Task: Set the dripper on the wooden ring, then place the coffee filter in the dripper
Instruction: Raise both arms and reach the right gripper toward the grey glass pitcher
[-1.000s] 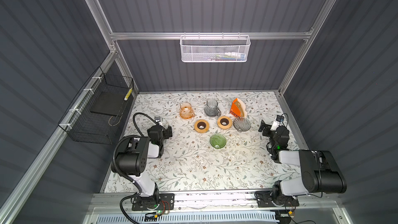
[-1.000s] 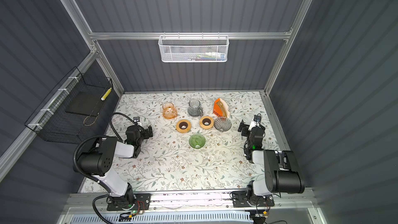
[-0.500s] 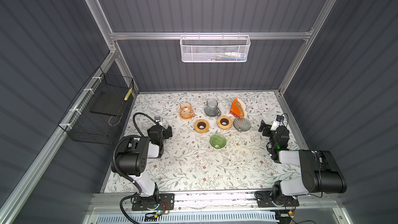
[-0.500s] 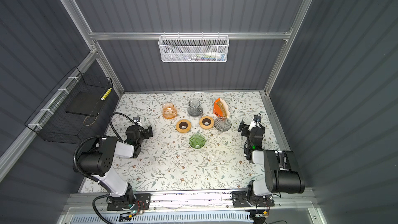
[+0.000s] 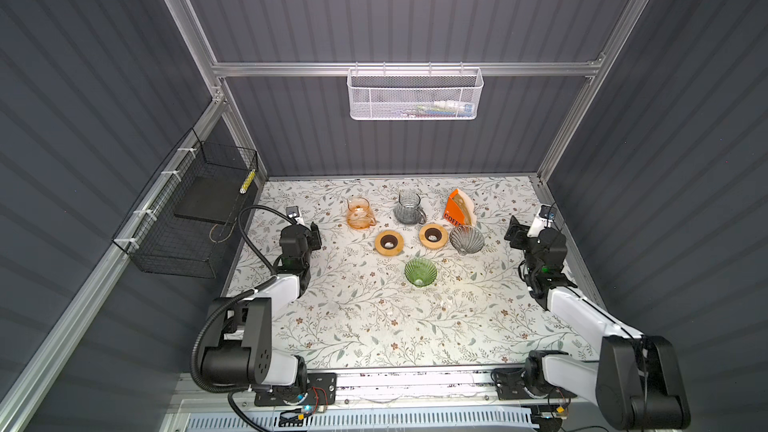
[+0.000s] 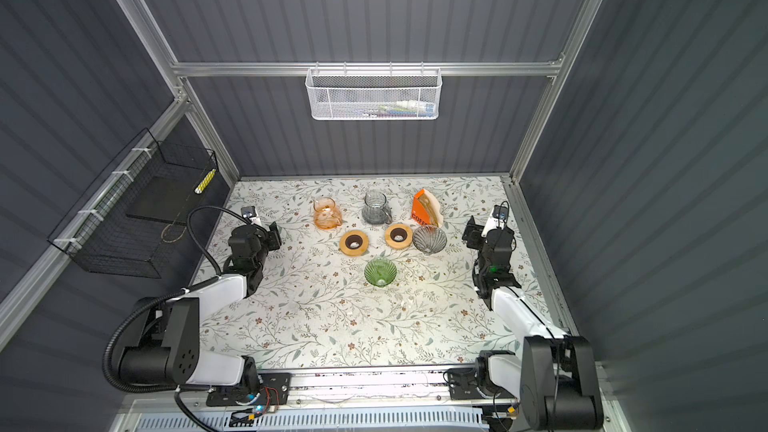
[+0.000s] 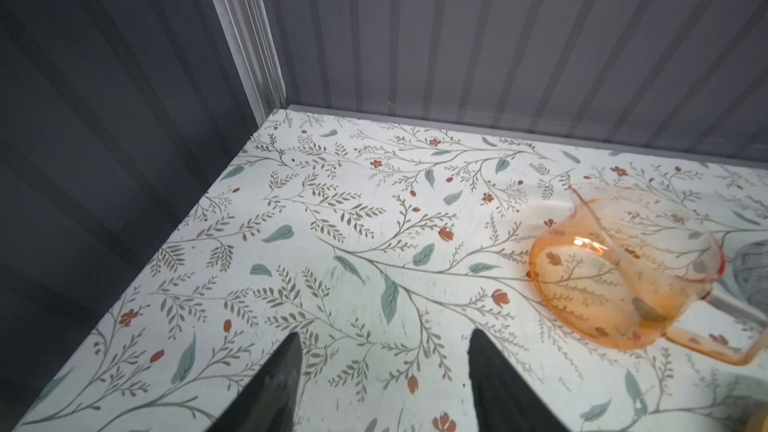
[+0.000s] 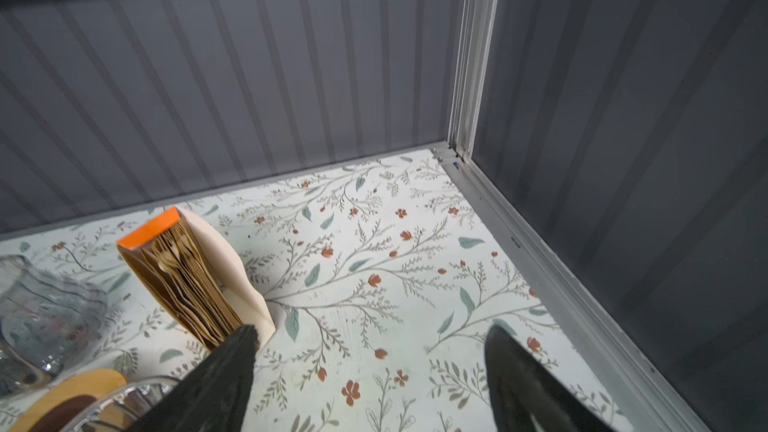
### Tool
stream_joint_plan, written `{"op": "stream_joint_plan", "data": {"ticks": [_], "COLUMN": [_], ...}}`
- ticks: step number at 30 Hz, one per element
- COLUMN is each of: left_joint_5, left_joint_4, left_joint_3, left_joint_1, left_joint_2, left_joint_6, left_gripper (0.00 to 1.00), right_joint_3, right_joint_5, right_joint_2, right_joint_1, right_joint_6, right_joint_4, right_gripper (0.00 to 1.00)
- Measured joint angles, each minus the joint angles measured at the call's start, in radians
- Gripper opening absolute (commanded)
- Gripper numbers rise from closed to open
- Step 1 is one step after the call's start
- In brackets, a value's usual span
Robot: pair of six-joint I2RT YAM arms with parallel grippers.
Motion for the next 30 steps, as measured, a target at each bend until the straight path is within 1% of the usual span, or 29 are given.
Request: {"op": "stream_joint_plan", "data": {"ticks": [5, 7, 9, 12, 17, 21, 27, 30], "left_joint_5": [0.005, 0.019, 0.042, 0.099, 0.180, 0.209, 0.232, 0.232], "left_joint_4": [-0.190, -0.278, -0.365, -0.447, -0.542, -0.599, -0.657, -0.680], "left_joint_3": [0.139, 0.198, 0.265, 0.334, 0.349, 0.351, 0.363, 0.366], "left_joint_1": [-0.070, -0.105, -0.139, -0.171, -0.185, -0.186, -0.186, -0.186], "left_joint_2": [-0.022, -0.021, -0.016, -0.001, 0.004, 0.004, 0.004, 0.005], "left_joint_6": [-0.054, -0.068, -0.081, -0.111, -0.165, -0.182, -0.203, -0.221], "left_gripper": [0.62, 0.61, 0.58, 0.56, 0.56, 0.55, 0.55, 0.55], "right_joint_3": [0.072, 0.111, 0.151, 0.213, 0.307, 0.374, 0.458, 0.504], "right_joint_5": [0.009, 0.002, -0.017, -0.042, -0.089, -0.135, -0.201, -0.225], "right_joint_2": [-0.092, -0.098, -0.092, -0.066, 0.033, 0.126, 0.237, 0.297], "right_joint_1": [0.068, 0.093, 0.118, 0.164, 0.263, 0.327, 0.366, 0.389], "right_joint_6": [0.012, 0.016, 0.019, 0.020, 0.014, -0.006, -0.008, -0.013], "right_joint_4": [-0.192, -0.269, -0.331, -0.402, -0.478, -0.533, -0.562, -0.565], "right_gripper": [0.80, 0.77, 0.76, 0.73, 0.71, 0.70, 0.67, 0.62]}}
